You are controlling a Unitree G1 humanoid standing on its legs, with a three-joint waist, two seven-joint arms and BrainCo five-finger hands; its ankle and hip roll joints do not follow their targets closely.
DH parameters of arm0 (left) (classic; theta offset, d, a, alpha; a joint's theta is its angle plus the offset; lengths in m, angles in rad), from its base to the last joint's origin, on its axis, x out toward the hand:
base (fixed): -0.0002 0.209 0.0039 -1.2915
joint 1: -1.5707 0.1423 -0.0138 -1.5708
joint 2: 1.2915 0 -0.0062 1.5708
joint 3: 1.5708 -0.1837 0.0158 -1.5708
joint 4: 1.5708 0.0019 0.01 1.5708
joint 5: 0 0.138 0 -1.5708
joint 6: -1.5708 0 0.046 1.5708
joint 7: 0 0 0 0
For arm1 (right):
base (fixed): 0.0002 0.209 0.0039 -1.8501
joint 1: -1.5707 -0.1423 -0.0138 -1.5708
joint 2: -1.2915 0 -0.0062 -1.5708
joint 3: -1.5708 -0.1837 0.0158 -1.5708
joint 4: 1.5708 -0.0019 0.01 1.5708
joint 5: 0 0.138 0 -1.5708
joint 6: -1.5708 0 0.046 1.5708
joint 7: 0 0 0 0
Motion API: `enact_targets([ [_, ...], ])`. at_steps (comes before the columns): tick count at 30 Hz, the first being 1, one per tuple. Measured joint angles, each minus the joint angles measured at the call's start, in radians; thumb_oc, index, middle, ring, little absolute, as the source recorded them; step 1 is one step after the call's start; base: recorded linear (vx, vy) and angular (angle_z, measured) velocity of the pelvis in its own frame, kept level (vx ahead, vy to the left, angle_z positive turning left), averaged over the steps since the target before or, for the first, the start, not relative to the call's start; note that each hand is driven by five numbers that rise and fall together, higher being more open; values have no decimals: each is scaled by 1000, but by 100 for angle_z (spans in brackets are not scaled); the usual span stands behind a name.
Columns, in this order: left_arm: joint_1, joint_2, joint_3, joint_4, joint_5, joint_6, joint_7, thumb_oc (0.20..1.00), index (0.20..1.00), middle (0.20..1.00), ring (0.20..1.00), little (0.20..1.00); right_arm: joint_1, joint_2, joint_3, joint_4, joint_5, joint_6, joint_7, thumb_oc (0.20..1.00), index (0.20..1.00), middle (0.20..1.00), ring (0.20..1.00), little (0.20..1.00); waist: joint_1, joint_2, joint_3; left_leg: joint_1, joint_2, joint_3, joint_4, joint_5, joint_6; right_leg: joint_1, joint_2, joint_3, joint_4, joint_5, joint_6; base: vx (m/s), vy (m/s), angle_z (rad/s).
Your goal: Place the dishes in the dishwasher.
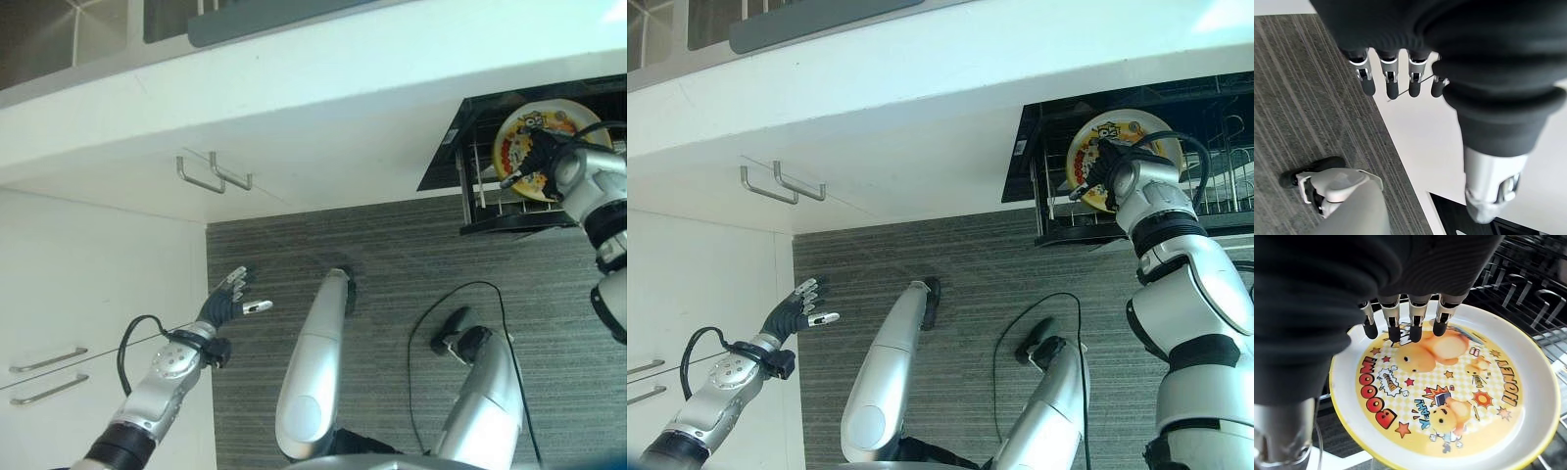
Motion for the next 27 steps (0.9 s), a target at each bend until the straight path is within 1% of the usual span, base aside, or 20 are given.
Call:
enact_targets([
  [2,0,0,15,-2,0,2,1,1000,1000,1000,1000,1000,15,-10,-55,-43,103,21,-5,1000,1000,1000,1000,1000,-5,-14,0,0,2,1,-2,-1,2,3,2,-2,-6,2,0,17,-8,0],
  [3,3,0,30,-7,0,2,1,1000,1000,1000,1000,1000,47,-20,-102,-85,154,31,-13,1000,1000,1000,1000,1000,-1,-22,-1,2,3,-3,-4,-1,2,12,4,-8,-12,3,1,31,-37,3],
  [4,4,2,48,-7,0,4,2,1000,1000,1000,1000,1000,89,-27,-148,-132,196,48,-17,1000,1000,1000,1000,1000,-1,-36,-1,8,3,-4,-10,-1,2,19,6,-12,-19,3,1,33,-49,3],
  [5,12,10,75,-15,0,12,5,1000,1000,1000,1000,1000,131,-33,-170,-176,242,70,-17,1000,1000,1000,1000,1000,-2,-59,-2,14,6,-6,-15,-1,2,29,9,-17,-27,3,2,38,-49,3],
  [6,18,21,89,-28,0,21,6,1000,1000,1000,1000,1000,166,-43,-177,-207,284,95,-15,1000,1000,1000,1000,1000,-4,-71,-2,15,15,-14,-17,-1,2,44,17,-32,-40,6,0,39,-37,2],
  [8,41,30,118,-55,1,27,7,1000,1000,1000,1000,1000,253,-80,-216,-317,340,129,-14,1000,1000,1000,1000,1000,-6,-97,-2,20,21,-16,-21,-1,2,54,29,-37,-55,10,-1,32,-18,-3],
  [10,74,33,144,-62,2,37,8,1000,1000,1000,1000,1000,338,-109,-256,-449,379,156,-14,1000,1000,1000,1000,1000,-21,-124,-2,28,23,-17,-30,-2,3,67,34,-42,-72,18,1,29,-9,-5],
  [11,74,33,145,-62,2,37,8,1000,1000,1000,1000,1000,339,-109,-257,-451,380,156,-14,1000,1000,1000,1000,1000,-21,-125,-2,28,23,-17,-30,-2,3,67,34,-42,-72,18,1,31,-3,-5],
  [12,80,34,151,-65,7,44,9,1000,1000,1000,1000,1000,421,-109,-342,-552,411,183,-14,1000,1000,1000,1000,1000,-33,-141,-1,38,27,-15,-33,-4,6,81,39,-43,-84,24,0,20,3,-5],
  [14,81,34,151,-69,9,46,14,1000,1000,1000,1000,1000,432,-108,-356,-578,431,208,-9,1000,1000,1000,1000,1000,-39,-145,-1,42,32,-15,-32,-7,12,86,45,-43,-88,25,-2,22,24,-6],
  [17,84,24,153,-66,9,50,16,1000,1000,1000,1000,1000,504,-109,-426,-693,468,247,13,1000,1000,1000,1000,1000,-44,-153,-1,44,35,-15,-29,-7,12,87,49,-42,-86,25,-2,19,35,-2],
  [19,84,14,155,-65,9,52,25,1000,1000,1000,1000,1000,547,-109,-448,-737,485,270,25,1000,1000,1000,1000,1000,-59,-156,-1,45,36,-13,-23,-8,12,89,49,-40,-85,26,-3,18,37,-2],
  [22,96,-4,178,-66,9,60,31,1000,1000,1000,1000,1000,626,-109,-515,-792,507,287,20,1000,1000,1000,1000,1000,-72,-161,0,57,38,-4,-17,-17,24,100,49,-31,-87,29,0,13,21,-5],
  [23,109,-5,191,-65,9,60,37,1000,1000,1000,1000,1000,639,-109,-536,-818,508,290,18,1000,1000,1000,1000,1000,-84,-167,1,60,38,-3,-17,-18,24,103,50,-30,-88,30,-1,18,11,-5],
  [25,128,-8,205,-64,10,63,46,1000,1000,1000,1000,1000,733,-109,-615,-939,529,288,1,1000,1000,1000,1000,1000,-95,-182,0,61,43,-1,-17,-18,24,104,54,-31,-92,31,-1,17,23,-4],
  [27,149,-16,217,-62,10,63,46,1000,1000,1000,1000,1000,785,-109,-642,-991,545,288,-2,1000,1000,1000,1000,1000,-109,-197,0,68,55,5,-18,-20,24,109,68,-26,-108,41,-1,20,27,-17],
])
